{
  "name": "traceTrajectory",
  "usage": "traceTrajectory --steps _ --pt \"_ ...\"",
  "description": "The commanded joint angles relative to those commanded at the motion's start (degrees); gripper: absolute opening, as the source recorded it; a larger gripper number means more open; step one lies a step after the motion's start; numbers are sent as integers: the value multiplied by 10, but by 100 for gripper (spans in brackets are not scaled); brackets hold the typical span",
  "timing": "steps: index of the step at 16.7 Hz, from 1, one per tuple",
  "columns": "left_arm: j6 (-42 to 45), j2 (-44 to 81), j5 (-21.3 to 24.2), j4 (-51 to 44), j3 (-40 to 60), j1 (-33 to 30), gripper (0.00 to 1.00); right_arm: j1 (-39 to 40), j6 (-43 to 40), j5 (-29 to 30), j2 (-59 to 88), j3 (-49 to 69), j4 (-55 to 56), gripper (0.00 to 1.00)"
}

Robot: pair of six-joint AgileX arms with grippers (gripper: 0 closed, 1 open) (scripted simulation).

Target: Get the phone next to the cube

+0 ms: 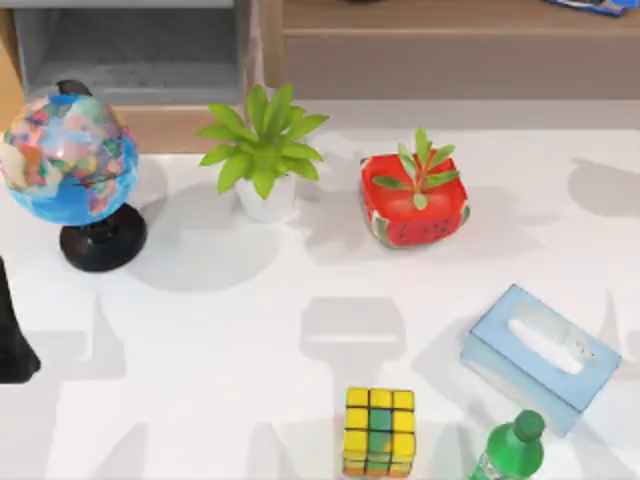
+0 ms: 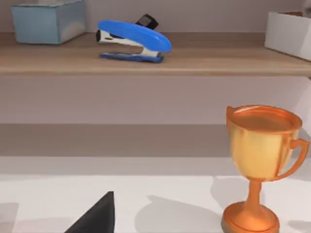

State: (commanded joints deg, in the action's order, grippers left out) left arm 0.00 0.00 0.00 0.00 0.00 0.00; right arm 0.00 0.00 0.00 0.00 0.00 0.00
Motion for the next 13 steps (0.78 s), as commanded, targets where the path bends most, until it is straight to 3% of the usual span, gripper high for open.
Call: traceTrajectory --steps 7,13 --pt "40 90 -1 -55 79 22 100 0 0 0 0 0 0 100" --pt "139 394 1 -203 274 77 100 0 0 0 0 0 0 100"
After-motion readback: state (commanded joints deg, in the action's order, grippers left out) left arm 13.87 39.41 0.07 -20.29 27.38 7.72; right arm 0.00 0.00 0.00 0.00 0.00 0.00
